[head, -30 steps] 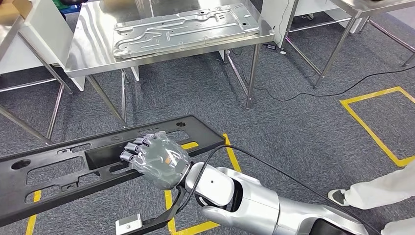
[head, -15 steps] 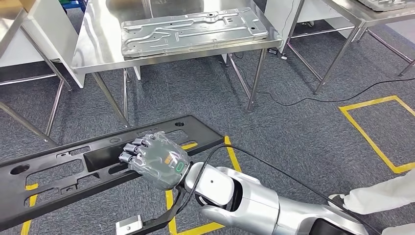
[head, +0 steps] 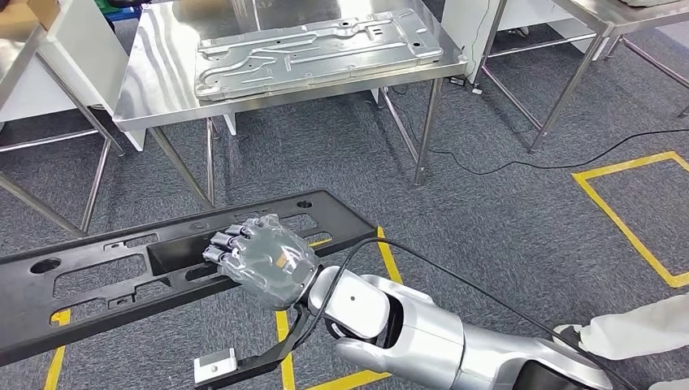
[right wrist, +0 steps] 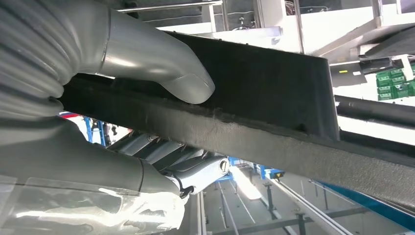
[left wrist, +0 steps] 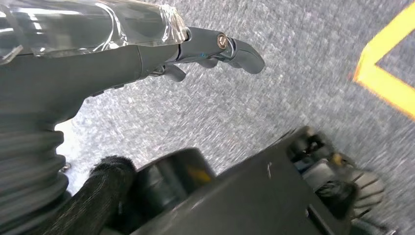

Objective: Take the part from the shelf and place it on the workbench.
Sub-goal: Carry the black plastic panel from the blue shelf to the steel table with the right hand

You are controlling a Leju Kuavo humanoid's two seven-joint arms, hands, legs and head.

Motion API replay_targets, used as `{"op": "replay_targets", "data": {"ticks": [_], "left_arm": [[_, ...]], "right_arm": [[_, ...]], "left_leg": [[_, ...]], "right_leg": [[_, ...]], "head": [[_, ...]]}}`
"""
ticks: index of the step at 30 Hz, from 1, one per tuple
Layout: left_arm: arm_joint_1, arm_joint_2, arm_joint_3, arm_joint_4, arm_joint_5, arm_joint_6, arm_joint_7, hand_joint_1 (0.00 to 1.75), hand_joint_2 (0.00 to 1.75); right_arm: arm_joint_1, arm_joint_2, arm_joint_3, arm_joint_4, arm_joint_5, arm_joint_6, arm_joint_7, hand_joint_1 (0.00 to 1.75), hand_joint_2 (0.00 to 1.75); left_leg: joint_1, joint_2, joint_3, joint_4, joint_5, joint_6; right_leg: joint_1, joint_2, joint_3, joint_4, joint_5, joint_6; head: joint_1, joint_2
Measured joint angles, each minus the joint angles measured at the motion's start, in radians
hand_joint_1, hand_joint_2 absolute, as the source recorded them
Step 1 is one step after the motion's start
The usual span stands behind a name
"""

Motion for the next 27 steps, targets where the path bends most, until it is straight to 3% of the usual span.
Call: {"op": "replay_targets", "data": {"ticks": [2, 3, 4, 6, 7, 9, 12, 14, 16, 18, 19, 20, 22, 23, 24, 27], "left_arm": [[-0.004, 0.000, 0.001, 0.000, 0.000, -0.001, -0.001, 0.00, 1.75], [-0.006, 0.000, 0.001, 0.000, 0.000, -0.002, -0.001, 0.00, 1.75], [-0.006, 0.000, 0.001, 0.000, -0.001, -0.003, -0.001, 0.00, 1.75], [-0.004, 0.000, 0.001, 0.000, -0.002, -0.004, 0.001, 0.00, 1.75], [-0.002, 0.001, 0.001, 0.000, -0.002, -0.004, 0.002, 0.00, 1.75], [0.000, 0.001, 0.000, 0.000, -0.003, -0.005, 0.003, 0.00, 1.75], [0.001, 0.002, 0.000, 0.000, -0.006, -0.005, 0.003, 0.00, 1.75], [0.001, 0.002, 0.000, 0.000, -0.007, -0.005, 0.002, 0.00, 1.75], [0.002, 0.002, 0.000, 0.000, -0.008, -0.005, 0.002, 0.00, 1.75], [0.003, 0.001, -0.001, 0.000, -0.008, -0.005, 0.001, 0.00, 1.75], [0.004, 0.001, -0.001, 0.000, -0.008, -0.005, 0.001, 0.00, 1.75], [0.004, 0.001, -0.002, 0.000, -0.008, -0.005, 0.001, 0.00, 1.75], [0.005, 0.001, -0.002, 0.000, -0.007, -0.006, 0.001, 0.00, 1.75], [0.005, 0.002, -0.003, 0.000, -0.007, -0.006, 0.001, 0.00, 1.75], [0.005, 0.002, -0.003, 0.000, -0.007, -0.006, 0.001, 0.00, 1.75], [0.004, 0.002, -0.004, 0.000, -0.007, -0.005, 0.001, 0.00, 1.75]], "right_arm": [[0.002, 0.000, 0.001, 0.000, 0.000, 0.000, 0.000, 1.75, 1.75], [0.003, -0.001, 0.001, 0.001, 0.000, -0.001, 0.000, 1.75, 1.75], [0.004, -0.001, 0.001, 0.001, 0.000, -0.001, 0.000, 1.75, 1.75], [0.004, 0.000, 0.001, 0.001, 0.001, -0.002, 0.000, 1.75, 1.75], [0.003, 0.000, 0.001, 0.001, 0.002, -0.002, 0.000, 1.75, 1.75], [0.003, 0.000, 0.000, 0.001, 0.003, -0.002, 0.000, 1.75, 1.75], [0.003, 0.000, 0.000, 0.001, 0.004, -0.003, 0.000, 1.75, 1.75], [0.002, 0.001, 0.000, 0.001, 0.005, -0.004, -0.001, 1.75, 1.75], [0.002, 0.001, 0.000, 0.001, 0.005, -0.006, -0.001, 1.75, 1.75], [0.005, 0.000, 0.000, 0.001, 0.004, -0.006, -0.001, 1.75, 1.75], [0.005, -0.001, 0.000, 0.001, 0.004, -0.006, -0.001, 1.75, 1.75], [0.005, -0.001, 0.000, 0.001, 0.004, -0.006, -0.001, 1.75, 1.75], [0.005, -0.001, 0.000, 0.001, 0.003, -0.006, -0.002, 1.75, 1.75], [0.005, -0.001, 0.001, 0.001, 0.003, -0.006, -0.002, 1.75, 1.75], [0.004, -0.001, 0.001, 0.001, 0.003, -0.006, -0.002, 1.75, 1.75], [0.003, 0.001, -0.001, 0.001, 0.002, -0.006, -0.001, 1.75, 1.75]], "left_leg": [[0.005, 0.000, -0.067, 0.123, -0.033, -0.009], [0.006, 0.000, -0.079, 0.140, -0.025, -0.010], [0.007, 0.001, -0.071, 0.118, 0.001, -0.010], [0.006, 0.004, -0.014, -0.012, 0.077, -0.003], [0.003, 0.006, 0.014, -0.076, 0.101, 0.003], [-0.005, 0.009, 0.043, -0.143, 0.105, 0.018], [-0.005, 0.005, 0.062, -0.164, 0.095, 0.039], [-0.001, 0.003, 0.080, -0.169, 0.090, 0.052], [-0.003, 0.003, 0.093, -0.170, 0.079, 0.061], [-0.004, 0.001, 0.110, -0.170, 0.064, 0.063], [-0.005, -0.001, 0.122, -0.170, 0.055, 0.063], [-0.005, -0.003, 0.136, -0.170, 0.045, 0.061], [-0.006, -0.006, 0.164, -0.169, 0.022, 0.056], [-0.007, -0.006, 0.171, -0.170, 0.011, 0.050], [-0.007, -0.006, 0.176, -0.172, 0.003, 0.044], [-0.008, -0.005, 0.178, -0.154, 0.001, 0.026]], "right_leg": [[0.000, 0.000, 0.006, 0.000, -0.007, -0.002], [0.000, 0.000, 0.011, 0.000, -0.011, -0.001], [0.000, 0.000, 0.019, 0.000, -0.016, 0.000], [0.000, 0.002, 0.036, -0.001, -0.026, 0.005], [0.001, 0.003, 0.041, -0.002, -0.030, 0.009], [0.003, 0.002, 0.045, -0.004, -0.033, 0.020], [0.004, -0.001, 0.043, 0.014, -0.032, 0.039], [0.003, -0.001, 0.011, 0.082, -0.060, 0.047], [0.003, -0.001, -0.066, 0.210, -0.102, 0.052], [0.003, -0.001, -0.135, 0.290, -0.109, 0.052], [0.003, -0.001, -0.145, 0.278, -0.087, 0.050], [0.004, -0.001, -0.135, 0.230, -0.048, 0.047], [0.008, 0.000, -0.094, 0.097, 0.035, 0.038], [0.011, -0.001, -0.077, 0.048, 0.053, 0.034], [0.013, 0.000, -0.068, 0.020, 0.059, 0.030], [0.012, 0.000, -0.051, 0.002, 0.038, 0.012]], "head": [[0.000, 0.000], [0.000, 0.000], [0.000, 0.000], [0.000, 0.000], [0.000, 0.000], [0.000, 0.000], [0.001, 0.000], [0.002, 0.000], [0.004, 0.000], [0.004, 0.000], [0.004, 0.000], [0.004, 0.000], [0.003, 0.000], [0.003, 0.000], [0.003, 0.000], [0.005, 0.000]]}}
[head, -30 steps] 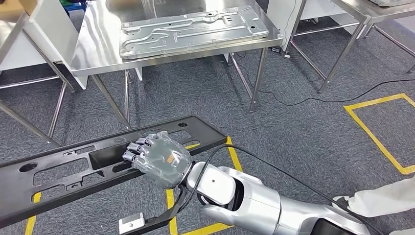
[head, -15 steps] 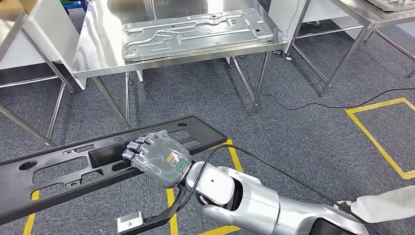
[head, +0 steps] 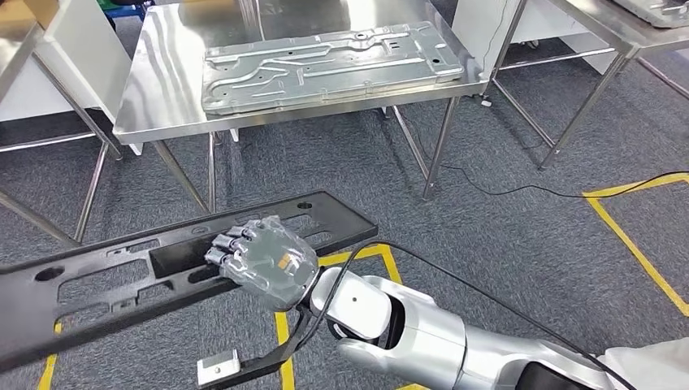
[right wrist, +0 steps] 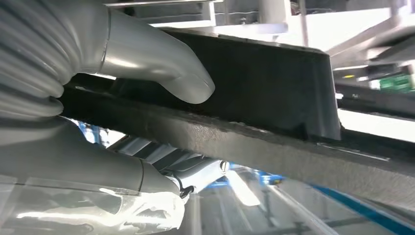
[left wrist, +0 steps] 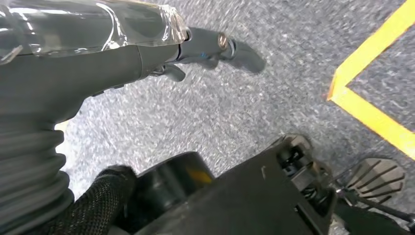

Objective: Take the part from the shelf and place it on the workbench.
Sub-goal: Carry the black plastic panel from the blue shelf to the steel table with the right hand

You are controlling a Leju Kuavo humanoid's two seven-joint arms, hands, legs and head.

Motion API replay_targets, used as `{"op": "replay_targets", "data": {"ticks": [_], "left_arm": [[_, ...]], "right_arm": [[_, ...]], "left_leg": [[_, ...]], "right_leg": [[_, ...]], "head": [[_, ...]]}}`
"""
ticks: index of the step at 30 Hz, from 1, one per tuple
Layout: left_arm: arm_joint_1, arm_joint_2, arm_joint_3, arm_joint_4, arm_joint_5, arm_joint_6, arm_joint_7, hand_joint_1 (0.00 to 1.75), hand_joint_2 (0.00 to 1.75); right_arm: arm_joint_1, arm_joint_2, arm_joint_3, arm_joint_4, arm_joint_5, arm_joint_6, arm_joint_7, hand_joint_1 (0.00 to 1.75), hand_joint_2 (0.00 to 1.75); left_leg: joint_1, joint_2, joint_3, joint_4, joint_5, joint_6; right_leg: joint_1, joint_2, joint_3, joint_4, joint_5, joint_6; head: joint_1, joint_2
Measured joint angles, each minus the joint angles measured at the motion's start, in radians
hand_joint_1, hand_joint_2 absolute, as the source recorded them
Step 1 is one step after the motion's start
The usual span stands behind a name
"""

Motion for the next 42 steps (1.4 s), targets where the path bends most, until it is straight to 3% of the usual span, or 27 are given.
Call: {"op": "replay_targets", "data": {"ticks": [2, 3, 5, 7, 8, 9, 10, 12, 13, 15, 17, 20, 22, 23, 24, 26, 27, 28, 31, 32, 34, 36, 37, 38, 39, 41, 42], "left_arm": [[-0.001, 0.000, 0.000, 0.000, 0.000, 0.001, 0.000, 0.00, 1.75], [-0.001, 0.001, 0.000, 0.000, 0.001, 0.001, -0.001, 0.00, 1.75], [-0.002, 0.001, 0.000, 0.000, 0.002, 0.003, -0.004, 0.00, 1.75], [-0.005, 0.001, 0.001, 0.000, 0.002, 0.003, -0.007, 0.00, 1.75], [-0.005, 0.001, 0.001, 0.000, 0.002, 0.003, -0.007, 0.00, 1.75], [-0.004, 0.001, 0.002, 0.000, 0.002, 0.004, -0.007, 0.00, 1.75], [-0.002, 0.001, 0.002, 0.000, 0.002, 0.004, -0.007, 0.00, 1.75], [0.000, 0.001, 0.002, 0.000, 0.002, 0.003, -0.007, 0.00, 1.75], [-0.001, 0.001, 0.003, 0.000, 0.002, 0.003, -0.007, 0.00, 1.75], [-0.003, 0.000, 0.003, 0.000, 0.001, 0.003, -0.007, 0.00, 1.75], [-0.003, 0.000, 0.003, 0.000, 0.000, 0.003, -0.007, 0.00, 1.75], [0.001, 0.000, 0.003, 0.000, 0.000, 0.003, -0.006, 0.00, 1.75], [0.004, 0.000, 0.003, 0.000, 0.000, 0.003, -0.006, 0.00, 1.75], [0.005, 0.000, 0.003, 0.000, 0.000, 0.003, -0.006, 0.00, 1.75], [0.006, 0.000, 0.003, 0.000, 0.000, 0.003, -0.006, 0.00, 1.75], [0.010, -0.001, 0.003, 0.000, 0.000, 0.002, -0.006, 0.00, 1.75], [0.010, -0.001, 0.003, 0.000, 0.000, 0.002, -0.005, 0.00, 1.75], [0.011, -0.001, 0.003, 0.000, 0.000, 0.002, -0.004, 0.00, 1.75], [0.008, 0.000, 0.002, 0.000, 0.000, 0.002, -0.003, 0.00, 1.75], [0.007, 0.001, 0.002, 0.000, 0.000, 0.002, -0.003, 0.00, 1.75], [0.006, 0.002, 0.002, 0.000, 0.000, 0.002, -0.004, 0.00, 1.75], [0.002, 0.003, 0.003, 0.000, 0.000, 0.002, -0.007, 0.00, 1.75], [0.000, 0.003, 0.003, 0.000, 0.000, 0.002, -0.009, 0.00, 1.75], [-0.001, 0.003, 0.003, 0.000, 0.000, 0.002, -0.009, 0.00, 1.75], [-0.001, 0.003, 0.003, 0.000, 0.000, 0.002, -0.009, 0.00, 1.75], [0.002, 0.004, 0.004, 0.000, 0.001, 0.002, -0.009, 0.00, 1.75], [0.003, 0.004, 0.005, 0.000, 0.001, 0.001, -0.009, 0.00, 1.75]], "right_arm": [[-0.001, 0.002, -0.001, 0.000, 0.000, 0.000, 0.000, 1.75, 1.75], [-0.001, 0.002, -0.001, 0.000, 0.000, 0.000, 0.000, 1.75, 1.75], [0.002, 0.002, 0.000, 0.001, -0.001, -0.001, -0.001, 1.75, 1.75], [0.005, 0.001, 0.000, 0.003, -0.001, -0.001, 0.000, 1.75, 1.75], [0.006, 0.001, 0.000, 0.003, -0.002, 0.000, 0.000, 1.75, 1.75], [0.007, 0.001, 0.000, 0.003, -0.002, 0.000, 0.000, 1.75, 1.75], [0.007, 0.000, 0.000, 0.004, -0.002, 0.000, 0.000, 1.75, 1.75], [0.008, 0.000, 0.001, 0.005, -0.002, 0.000, 0.000, 1.75, 1.75], [0.008, 0.000, 0.001, 0.005, -0.002, -0.001, 0.000, 1.75, 1.75], [0.007, 0.003, 0.001, 0.005, -0.002, -0.002, 0.000, 1.75, 1.75], [0.004, 0.005, 0.000, 0.004, -0.002, -0.003, 0.000, 1.75, 1.75], [0.005, 0.002, 0.000, 0.004, -0.002, -0.003, 0.000, 1.75, 1.75], [0.007, 0.000, 0.001, 0.004, -0.002, -0.003, 0.000, 1.75, 1.75], [0.008, 0.000, 0.001, 0.004, -0.002, -0.003, 0.000, 1.75, 1.75], [0.008, -0.001, 0.001, 0.004, -0.002, -0.003, 0.000, 1.75, 1.75], [0.008, -0.002, 0.001, 0.005, -0.002, -0.003, 0.000, 1.75, 1.75], [0.009, -0.003, 0.002, 0.005, -0.002, -0.003, 0.000, 1.75, 1.75], [0.010, -0.003, 0.002, 0.005, -0.002, -0.003, 0.000, 1.75, 1.75], [0.008, 0.001, 0.000, 0.004, -0.002, -0.003, 0.000, 1.75, 1.75], [0.007, 0.003, 0.000, 0.004, -0.002, -0.003, 0.001, 1.75, 1.75], [0.005, 0.005, 0.000, 0.003, -0.002, -0.004, 0.000, 1.75, 1.75], [0.007, 0.004, 0.001, 0.004, -0.002, -0.003, 0.000, 1.75, 1.75], [0.009, 0.004, 0.001, 0.005, -0.002, -0.003, 0.000, 1.75, 1.75], [0.010, 0.004, 0.001, 0.005, -0.002, -0.002, 0.000, 1.75, 1.75], [0.011, 0.004, 0.002, 0.005, -0.002, -0.002, 0.000, 1.75, 1.75], [0.011, 0.003, 0.002, 0.006, -0.002, -0.002, 0.000, 1.75, 1.75], [0.011, 0.003, 0.002, 0.007, -0.003, -0.001, 0.001, 1.75, 1.75]], "left_leg": [[0.003, 0.002, -0.040, 0.078, 0.001, -0.010], [0.007, 0.003, -0.081, 0.139, -0.009, -0.016], [0.015, 0.004, -0.166, 0.247, -0.057, -0.028], [0.020, 0.004, -0.214, 0.266, -0.092, -0.036], [0.021, 0.004, -0.217, 0.229, -0.074, -0.038], [0.023, 0.006, -0.212, 0.171, -0.026, -0.039], [0.023, 0.009, -0.207, 0.109, 0.040, -0.038], [0.017, 0.015, -0.199, 0.031, 0.129, -0.025], [0.013, 0.017, -0.197, 0.020, 0.141, -0.015], [0.011, 0.014, -0.180, 0.014, 0.133, 0.003], [0.014, 0.012, -0.154, 0.005, 0.121, 0.018], [0.011, 0.010, -0.118, 0.000, 0.093, 0.032], [0.008, 0.006, -0.089, 0.000, 0.069, 0.035], [0.006, 0.003, -0.072, 0.000, 0.055, 0.035], [0.005, 0.001, -0.054, 0.000, 0.042, 0.034], [0.003, -0.003, -0.025, -0.002, 0.015, 0.030], [0.001, -0.004, -0.016, -0.005, 0.002, 0.025], [0.000, -0.005, -0.006, -0.008, -0.006, 0.019], [-0.002, -0.003, 0.009, 0.009, -0.008, 0.005], [-0.001, -0.001, -0.007, 0.042, -0.008, 0.000], [0.005, 0.002, -0.082, 0.162, -0.030, -0.014], [0.012, 0.003, -0.171, 0.262, -0.088, -0.026], [0.015, 0.003, -0.197, 0.273, -0.111, -0.030], [0.017, 0.003, -0.210, 0.256, -0.114, -0.032], [0.018, 0.003, -0.211, 0.211, -0.086, -0.034], [0.018, 0.007, -0.204, 0.093, 0.046, -0.031], [0.016, 0.009, -0.199, 0.049, 0.103, -0.025]], "right_leg": [[-0.006, 0.001, 0.021, -0.006, -0.013, -0.010], [-0.008, 0.001, 0.031, -0.007, -0.021, -0.013], [-0.009, 0.002, 0.052, -0.008, -0.040, -0.013], [-0.011, 0.002, 0.082, -0.008, -0.064, -0.010], [-0.012, 0.003, 0.100, -0.008, -0.078, -0.008], [-0.014, 0.003, 0.118, -0.009, -0.091, -0.004], [-0.014, 0.004, 0.135, -0.008, -0.103, 0.001], [-0.014, 0.004, 0.153, -0.013, -0.122, 0.014], [-0.013, 0.005, 0.159, -0.015, -0.126, 0.021], [-0.013, 0.004, 0.165, -0.010, -0.129, 0.030], [-0.014, 0.003, 0.136, 0.057, -0.128, 0.035], [-0.013, 0.003, 0.006, 0.239, -0.175, 0.041], [-0.012, 0.003, -0.056, 0.276, -0.203, 0.039], [-0.010, 0.003, -0.065, 0.248, -0.189, 0.036], [-0.007, 0.003, -0.061, 0.194, -0.150, 0.030], [0.002, 0.004, -0.043, 0.069, -0.031, 0.016], [0.007, 0.005, -0.035, 0.029, 0.011, 0.012], [0.009, 0.007, -0.029, 0.008, 0.032, 0.007], [0.003, 0.009, 0.000, -0.002, 0.013, -0.005], [0.000, 0.009, 0.013, -0.005, 0.005, -0.009], [-0.005, 0.009, 0.039, -0.008, -0.014, -0.014], [-0.007, 0.009, 0.063, -0.009, -0.037, -0.014], [-0.008, 0.009, 0.078, -0.009, -0.050, -0.013], [-0.009, 0.010, 0.095, -0.009, -0.063, -0.011], [-0.010, 0.011, 0.114, -0.009, -0.077, -0.008], [-0.011, 0.012, 0.148, -0.010, -0.105, 0.001], [-0.010, 0.014, 0.159, -0.012, -0.115, 0.006]], "head": [[-0.002, 0.000], [-0.003, 0.000], [-0.004, 0.000], [-0.004, 0.000], [-0.005, 0.000], [-0.005, 0.000], [-0.005, 0.000], [-0.006, 0.000], [-0.005, 0.000], [-0.004, 0.000], [-0.003, 0.000], [-0.002, 0.000], [-0.001, 0.000], [-0.001, 0.000], [-0.001, 0.000], [-0.001, 0.000], [-0.002, 0.000], [-0.001, 0.000], [0.001, 0.000], [0.000, 0.000], [-0.001, 0.000], [-0.002, 0.000], [-0.002, 0.000], [-0.002, 0.000], [-0.002, 0.000], [-0.001, 0.000], [-0.001, 0.000]]}}
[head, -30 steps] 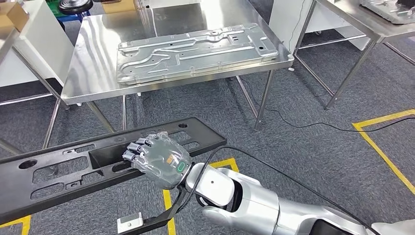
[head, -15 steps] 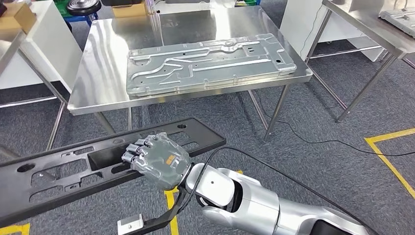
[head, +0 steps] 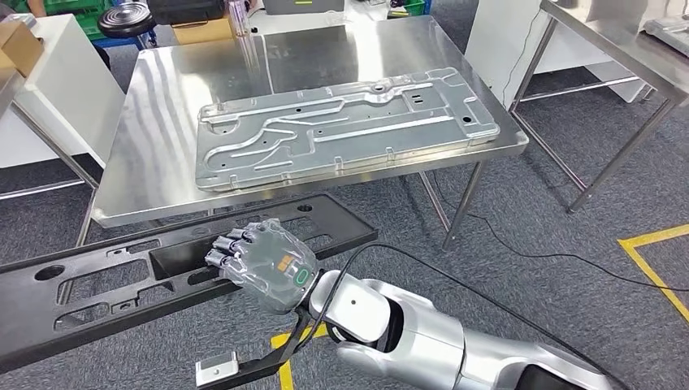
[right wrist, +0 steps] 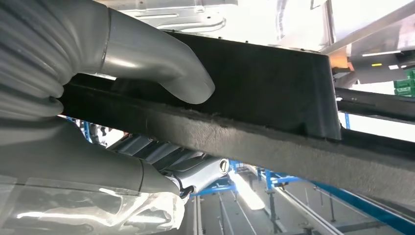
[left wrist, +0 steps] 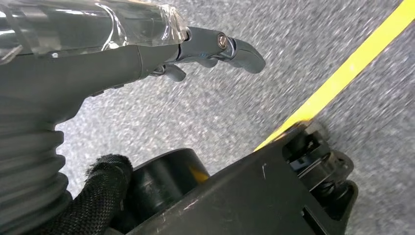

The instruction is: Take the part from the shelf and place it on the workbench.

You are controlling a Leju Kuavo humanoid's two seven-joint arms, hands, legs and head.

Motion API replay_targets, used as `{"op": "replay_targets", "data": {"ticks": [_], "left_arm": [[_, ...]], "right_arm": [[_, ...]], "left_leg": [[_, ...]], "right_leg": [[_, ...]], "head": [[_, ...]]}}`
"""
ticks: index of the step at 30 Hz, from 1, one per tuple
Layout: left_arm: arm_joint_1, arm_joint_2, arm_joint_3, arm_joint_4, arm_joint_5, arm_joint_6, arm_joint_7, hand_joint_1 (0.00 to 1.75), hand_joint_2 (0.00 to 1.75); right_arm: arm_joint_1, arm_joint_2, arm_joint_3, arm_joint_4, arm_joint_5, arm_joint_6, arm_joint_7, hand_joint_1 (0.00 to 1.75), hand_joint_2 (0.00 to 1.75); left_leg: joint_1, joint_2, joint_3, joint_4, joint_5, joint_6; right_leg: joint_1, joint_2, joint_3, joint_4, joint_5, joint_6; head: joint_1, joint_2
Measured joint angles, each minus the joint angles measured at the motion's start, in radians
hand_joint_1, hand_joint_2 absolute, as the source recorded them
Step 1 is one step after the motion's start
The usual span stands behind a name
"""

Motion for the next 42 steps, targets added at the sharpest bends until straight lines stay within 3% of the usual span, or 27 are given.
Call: {"op": "replay_targets", "data": {"ticks": [1, 3, 5, 7, 9, 11, 12, 15, 16, 17, 19, 20, 22, 24, 26, 27, 28, 30, 31, 32, 34, 36, 37, 40, 41, 42], "left_arm": [[0.000, 0.000, 0.001, 0.000, 0.001, 0.000, 0.000, 0.00, 1.75], [-0.002, 0.000, 0.001, 0.000, 0.002, 0.000, 0.000, 0.00, 1.75], [-0.002, 0.001, 0.002, 0.000, 0.003, 0.001, 0.000, 0.00, 1.75], [0.002, 0.002, 0.002, 0.000, 0.004, 0.001, -0.001, 0.00, 1.75], [0.008, 0.003, 0.002, 0.000, 0.007, 0.001, -0.002, 0.00, 1.75], [0.013, 0.004, 0.002, 0.000, 0.008, 0.002, -0.004, 0.00, 1.75], [0.016, 0.004, 0.002, 0.000, 0.009, 0.002, -0.006, 0.00, 1.75], [0.025, 0.004, 0.003, 0.000, 0.012, 0.003, -0.010, 0.00, 1.75], [0.027, 0.004, 0.003, 0.000, 0.013, 0.003, -0.011, 0.00, 1.75], [0.028, 0.004, 0.003, 0.000, 0.014, 0.004, -0.012, 0.00, 1.75], [0.027, 0.006, 0.004, 0.000, 0.014, 0.005, -0.013, 0.00, 1.75], [0.027, 0.007, 0.004, 0.000, 0.014, 0.006, -0.014, 0.00, 1.75], [0.025, 0.009, 0.005, 0.000, 0.014, 0.008, -0.015, 0.00, 1.75], [0.020, 0.009, 0.007, 0.000, 0.015, 0.011, -0.018, 0.00, 1.75], [0.015, 0.009, 0.010, 0.000, 0.015, 0.012, -0.018, 0.00, 1.75], [0.014, 0.009, 0.011, 0.000, 0.015, 0.012, -0.018, 0.00, 1.75], [0.015, 0.009, 0.012, 0.000, 0.015, 0.013, -0.018, 0.00, 1.75], [0.019, 0.009, 0.014, 0.000, 0.016, 0.013, -0.018, 0.00, 1.75], [0.020, 0.009, 0.015, 0.000, 0.016, 0.014, -0.018, 0.00, 1.75], [0.020, 0.010, 0.016, 0.000, 0.017, 0.014, -0.018, 0.00, 1.75], [0.019, 0.010, 0.018, 0.000, 0.017, 0.013, -0.017, 0.00, 1.75], [0.018, 0.010, 0.019, 0.000, 0.015, 0.012, -0.017, 0.00, 1.75], [0.019, 0.010, 0.019, 0.001, 0.014, 0.012, -0.016, 0.00, 1.75], [0.023, 0.010, 0.019, 0.001, 0.014, 0.011, -0.015, 0.00, 1.75], [0.024, 0.010, 0.019, 0.001, 0.014, 0.011, -0.015, 0.00, 1.75], [0.025, 0.010, 0.019, 0.001, 0.014, 0.010, -0.015, 0.00, 1.75]], "right_arm": [[0.000, -0.001, 0.000, 0.001, 0.000, 0.001, 0.001, 1.75, 1.75], [-0.001, -0.001, -0.001, 0.001, -0.002, 0.005, 0.006, 1.75, 1.75], [-0.004, -0.002, -0.003, 0.000, -0.002, 0.011, 0.018, 1.75, 1.75], [-0.006, -0.007, -0.005, -0.001, 0.001, 0.019, 0.036, 1.75, 1.75], [-0.004, -0.018, -0.007, -0.001, 0.006, 0.032, 0.059, 1.75, 1.75], [0.000, -0.035, -0.011, -0.003, 0.012, 0.045, 0.082, 1.75, 1.75], [0.001, -0.044, -0.014, -0.005, 0.014, 0.052, 0.094, 1.75, 1.75], [0.002, -0.075, -0.030, -0.017, 0.021, 0.072, 0.121, 1.75, 1.75], [0.004, -0.086, -0.034, -0.022, 0.022, 0.078, 0.128, 1.75, 1.75], [0.006, -0.095, -0.039, -0.028, 0.024, 0.083, 0.134, 1.75, 1.75], [0.009, -0.110, -0.052, -0.042, 0.027, 0.095, 0.147, 1.75, 1.75], [0.010, -0.117, -0.061, -0.050, 0.030, 0.101, 0.154, 1.75, 1.75], [0.013, -0.130, -0.075, -0.065, 0.035, 0.116, 0.165, 1.75, 1.75], [0.022, -0.148, -0.083, -0.077, 0.039, 0.129, 0.174, 1.75, 1.75], [0.035, -0.165, -0.090, -0.085, 0.042, 0.137, 0.182, 1.75, 1.75], [0.040, -0.173, -0.094, -0.090, 0.044, 0.140, 0.185, 1.75, 1.75], [0.043, -0.178, -0.098, -0.094, 0.045, 0.141, 0.186, 1.75, 1.75], [0.046, -0.190, -0.105, -0.100, 0.048, 0.144, 0.186, 1.75, 1.75], [0.047, -0.194, -0.107, -0.102, 0.048, 0.147, 0.187, 1.75, 1.75], [0.049, -0.199, -0.108, -0.105, 0.049, 0.151, 0.189, 1.75, 1.75], [0.051, -0.207, -0.112, -0.115, 0.051, 0.160, 0.196, 1.75, 1.75], [0.051, -0.214, -0.119, -0.128, 0.053, 0.167, 0.201, 1.75, 1.75], [0.050, -0.217, -0.123, -0.135, 0.054, 0.170, 0.202, 1.75, 1.75], [0.054, -0.225, -0.128, -0.145, 0.053, 0.179, 0.201, 1.75, 1.75], [0.057, -0.225, -0.128, -0.146, 0.052, 0.182, 0.200, 1.75, 1.75], [0.060, -0.226, -0.127, -0.146, 0.051, 0.184, 0.198, 1.75, 1.75]], "left_leg": [[-0.003, 0.001, 0.003, -0.023, 0.036, 0.009], [-0.007, -0.002, 0.017, -0.034, 0.037, 0.030], [-0.004, -0.005, 0.044, -0.046, 0.028, 0.046], [-0.002, -0.006, 0.075, -0.058, 0.014, 0.059], [-0.003, -0.007, 0.102, -0.063, -0.007, 0.066], [-0.004, -0.011, 0.132, -0.063, -0.032, 0.067], [-0.005, -0.012, 0.150, -0.063, -0.046, 0.066], [-0.011, -0.013, 0.197, -0.063, -0.090, 0.058], [-0.014, -0.013, 0.207, -0.067, -0.103, 0.053], [-0.016, -0.013, 0.215, -0.067, -0.110, 0.047], [-0.017, -0.010, 0.223, -0.054, -0.110, 0.037], [-0.016, -0.008, 0.212, -0.021, -0.104, 0.032], [-0.011, -0.004, 0.146, 0.089, -0.115, 0.020], [-0.005, -0.003, 0.061, 0.203, -0.169, 0.009], [-0.001, -0.002, 0.013, 0.227, -0.217, 0.003], [0.001, -0.002, 0.008, 0.196, -0.208, 0.002], [0.002, -0.001, 0.011, 0.142, -0.169, 0.003], [0.001, 0.004, 0.017, 0.023, -0.042, 0.010], [-0.003, 0.005, 0.019, -0.013, 0.003, 0.016], [-0.006, 0.005, 0.020, -0.032, 0.027, 0.026], [-0.008, 0.001, 0.038, -0.042, 0.023, 0.044], [-0.005, 0.000, 0.066, -0.053, 0.017, 0.057], [-0.005, 0.000, 0.079, -0.056, 0.013, 0.063], [-0.010, 0.001, 0.108, -0.058, -0.012, 0.072], [-0.011, 0.000, 0.120, -0.058, -0.022, 0.072], [-0.012, -0.001, 0.134, -0.058, -0.033, 0.071]], "right_leg": [[0.002, 0.001, 0.008, -0.004, -0.007, 0.006], [0.003, 0.001, 0.019, -0.007, -0.011, 0.016], [0.002, -0.001, 0.007, 0.036, -0.008, 0.024], [0.001, -0.004, -0.063, 0.151, -0.021, 0.030], [0.002, -0.005, -0.158, 0.265, -0.063, 0.034], [0.002, -0.005, -0.213, 0.280, -0.082, 0.034], [0.003, -0.005, -0.217, 0.241, -0.058, 0.031], [0.012, -0.008, -0.196, 0.052, 0.119, 0.013], [0.017, -0.008, -0.190, 0.015, 0.159, 0.009], [0.018, -0.007, -0.187, -0.002, 0.172, 0.005], [0.014, -0.005, -0.169, -0.006, 0.157, -0.002], [0.010, -0.004, -0.158, -0.009, 0.149, -0.007], [0.006, -0.004, -0.135, -0.013, 0.131, -0.013], [0.004, -0.004, -0.113, -0.013, 0.110, -0.015], [0.002, -0.004, -0.084, -0.013, 0.086, -0.013], [0.001, -0.003, -0.067, -0.013, 0.074, -0.011], [0.000, -0.002, -0.050, -0.013, 0.061, -0.008], [0.000, 0.002, -0.023, -0.013, 0.039, 0.001], [0.001, 0.003, -0.014, -0.014, 0.029, 0.009], [0.001, 0.003, -0.007, -0.011, 0.024, 0.017], [0.000, 0.002, 0.002, -0.004, 0.018, 0.032], [0.000, -0.001, -0.012, 0.041, 0.010, 0.038], [-0.001, -0.003, -0.039, 0.090, -0.004, 0.040], [0.000, -0.005, -0.167, 0.263, -0.067, 0.045], [0.000, -0.005, -0.194, 0.278, -0.074, 0.046], [0.000, -0.005, -0.204, 0.258, -0.062, 0.046]], "head": [[0.001, 0.000], [0.002, 0.000], [0.003, 0.000], [0.005, 0.000], [0.005, 0.000], [0.006, 0.000], [0.006, 0.000], [0.005, 0.000], [0.004, 0.000], [0.005, 0.000], [0.006, 0.000], [0.006, 0.000], [0.005, 0.000], [0.004, 0.000], [0.004, 0.000], [0.004, 0.000], [0.004, 0.000], [0.004, 0.000], [0.004, 0.000], [0.004, 0.000], [0.004, 0.000], [0.006, 0.000], [0.006, 0.000], [0.008, 0.000], [0.008, 0.000], [0.008, 0.000]]}}
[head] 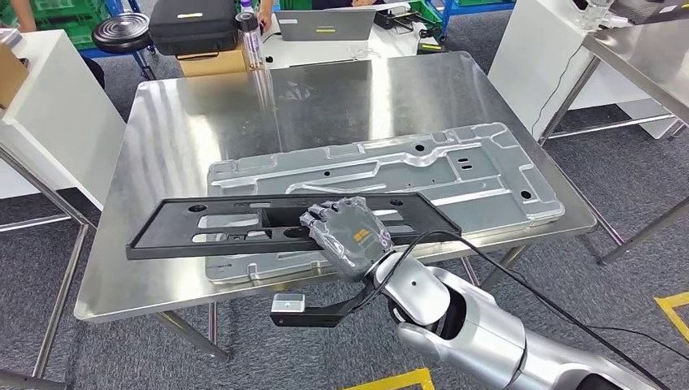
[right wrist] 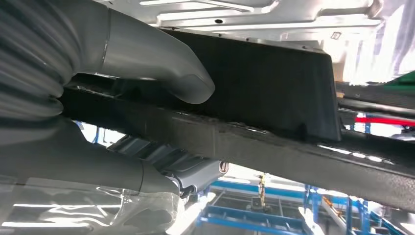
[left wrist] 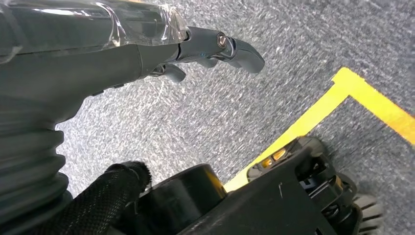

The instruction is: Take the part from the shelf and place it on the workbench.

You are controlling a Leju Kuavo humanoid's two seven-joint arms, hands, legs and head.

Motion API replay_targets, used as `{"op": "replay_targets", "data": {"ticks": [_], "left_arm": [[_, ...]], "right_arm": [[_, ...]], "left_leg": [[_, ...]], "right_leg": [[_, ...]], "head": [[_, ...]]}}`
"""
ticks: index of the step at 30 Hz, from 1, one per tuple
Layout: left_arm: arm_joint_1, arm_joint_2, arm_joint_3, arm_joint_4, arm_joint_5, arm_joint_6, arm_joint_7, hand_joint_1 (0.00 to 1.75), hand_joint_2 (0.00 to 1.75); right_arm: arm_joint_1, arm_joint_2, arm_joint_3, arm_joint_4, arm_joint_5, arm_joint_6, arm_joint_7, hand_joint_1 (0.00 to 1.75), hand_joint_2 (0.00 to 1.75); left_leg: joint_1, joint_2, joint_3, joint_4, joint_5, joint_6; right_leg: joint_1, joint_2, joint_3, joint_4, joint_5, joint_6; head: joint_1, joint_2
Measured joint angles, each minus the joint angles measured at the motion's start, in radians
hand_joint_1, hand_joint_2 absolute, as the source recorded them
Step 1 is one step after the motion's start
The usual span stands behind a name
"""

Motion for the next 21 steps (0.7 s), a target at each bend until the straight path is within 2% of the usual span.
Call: {"op": "replay_targets", "data": {"ticks": [1, 3, 4, 5, 8, 9, 10, 12, 13, 14, 15, 16, 18, 19, 20, 21], "left_arm": [[0.001, 0.000, 0.000, 0.000, 0.001, 0.000, 0.000, 0.00, 1.75], [0.004, 0.000, 0.000, 0.000, 0.003, -0.001, 0.000, 0.00, 1.75], [0.005, 0.000, 0.000, 0.000, 0.004, -0.001, 0.000, 0.00, 1.75], [0.006, 0.000, 0.000, 0.000, 0.005, -0.002, 0.000, 0.00, 1.75], [0.006, 0.002, 0.000, 0.000, 0.006, -0.002, 0.000, 0.00, 1.75], [0.006, 0.003, 0.000, 0.000, 0.006, -0.002, 0.000, 0.00, 1.75], [0.006, 0.004, 0.000, 0.000, 0.006, -0.002, 0.000, 0.00, 1.75], [0.003, 0.004, 0.002, 0.000, 0.007, -0.002, -0.002, 0.00, 1.75], [0.000, 0.004, 0.003, 0.000, 0.007, -0.002, -0.002, 0.00, 1.75], [-0.004, 0.004, 0.004, 0.000, 0.007, -0.001, -0.002, 0.00, 1.75], [-0.006, 0.004, 0.006, 0.000, 0.007, -0.001, -0.002, 0.00, 1.75], [-0.006, 0.004, 0.007, 0.000, 0.007, -0.001, -0.002, 0.00, 1.75], [-0.002, 0.004, 0.008, 0.000, 0.006, -0.001, -0.001, 0.00, 1.75], [0.000, 0.005, 0.008, 0.000, 0.005, 0.000, 0.000, 0.00, 1.75], [0.001, 0.005, 0.009, 0.000, 0.004, 0.000, 0.000, 0.00, 1.75], [0.001, 0.005, 0.009, 0.000, 0.004, 0.000, 0.000, 0.00, 1.75]], "right_arm": [[0.002, 0.000, 0.000, 0.000, -0.001, 0.002, -0.001, 1.75, 1.75], [0.003, 0.000, 0.001, 0.000, -0.002, 0.004, -0.004, 1.75, 1.75], [0.003, 0.001, 0.002, 0.001, -0.003, 0.005, -0.005, 1.75, 1.75], [0.004, 0.001, 0.003, 0.000, -0.004, 0.006, -0.006, 1.75, 1.75], [0.004, 0.005, 0.003, -0.001, -0.004, 0.007, -0.010, 1.75, 1.75], [0.003, 0.007, 0.003, -0.001, -0.004, 0.007, -0.012, 1.75, 1.75], [0.002, 0.009, 0.003, -0.001, -0.004, 0.007, -0.014, 1.75, 1.75], [0.002, 0.011, 0.003, -0.001, -0.005, 0.007, -0.016, 1.75, 1.75], [0.003, 0.012, 0.004, 0.000, -0.006, 0.007, -0.017, 1.75, 1.75], [0.004, 0.012, 0.004, 0.000, -0.007, 0.007, -0.017, 1.75, 1.75], [0.005, 0.012, 0.005, 0.000, -0.009, 0.007, -0.017, 1.75, 1.75], [0.005, 0.012, 0.005, 0.000, -0.011, 0.007, -0.017, 1.75, 1.75], [0.005, 0.013, 0.005, 0.000, -0.014, 0.007, -0.018, 1.75, 1.75], [0.005, 0.013, 0.005, 0.001, -0.015, 0.007, -0.018, 1.75, 1.75], [0.005, 0.014, 0.005, 0.001, -0.016, 0.008, -0.018, 1.75, 1.75], [0.005, 0.014, 0.005, 0.001, -0.016, 0.008, -0.018, 1.75, 1.75]], "left_leg": [[-0.001, -0.001, 0.016, 0.000, -0.012, -0.002], [-0.002, -0.003, 0.044, -0.001, -0.037, -0.008], [-0.004, -0.004, 0.052, -0.003, -0.050, -0.013], [-0.006, -0.004, 0.061, -0.005, -0.057, -0.019], [-0.008, -0.004, 0.079, 0.005, -0.068, -0.035], [-0.007, -0.003, 0.069, 0.033, -0.076, -0.040], [-0.005, -0.001, 0.043, 0.080, -0.089, -0.046], [-0.001, 0.002, -0.044, 0.212, -0.130, -0.056], [-0.001, 0.002, -0.086, 0.263, -0.153, -0.058], [-0.001, 0.003, -0.115, 0.286, -0.165, -0.056], [-0.004, 0.003, -0.126, 0.273, -0.158, -0.052], [-0.007, 0.003, -0.124, 0.230, -0.127, -0.044], [-0.018, 0.004, -0.102, 0.107, -0.023, -0.021], [-0.023, 0.004, -0.093, 0.061, 0.010, -0.011], [-0.027, 0.005, -0.089, 0.033, 0.032, -0.004], [-0.030, 0.005, -0.086, 0.024, 0.032, 0.002]], "right_leg": [[0.001, 0.000, 0.006, -0.053, 0.037, -0.002], [0.004, -0.003, 0.036, -0.186, 0.145, -0.011], [0.007, -0.005, 0.047, -0.231, 0.178, -0.016], [0.009, -0.006, 0.054, -0.253, 0.193, -0.023], [0.006, -0.005, 0.073, -0.260, 0.179, -0.041], [0.004, -0.005, 0.082, -0.261, 0.174, -0.046], [0.003, -0.005, 0.091, -0.261, 0.169, -0.050], [0.006, -0.009, 0.105, -0.261, 0.155, -0.054], [0.008, -0.010, 0.113, -0.261, 0.146, -0.053], [0.011, -0.011, 0.124, -0.261, 0.136, -0.053], [0.013, -0.011, 0.138, -0.261, 0.126, -0.052], [0.016, -0.011, 0.153, -0.261, 0.116, -0.051], [0.021, -0.011, 0.179, -0.263, 0.097, -0.050], [0.021, -0.009, 0.186, -0.265, 0.090, -0.048], [0.021, -0.007, 0.191, -0.267, 0.084, -0.044], [0.021, -0.006, 0.195, -0.265, 0.083, -0.038]], "head": [[0.000, 0.000], [0.000, 0.000], [0.000, 0.000], [0.001, 0.000], [0.001, 0.000], [0.000, 0.000], [-0.001, 0.000], [-0.003, 0.000], [-0.003, 0.000], [-0.003, 0.000], [-0.003, 0.000], [-0.003, 0.000], [-0.002, 0.000], [-0.002, 0.000], [-0.001, 0.000], [-0.001, 0.000]]}}
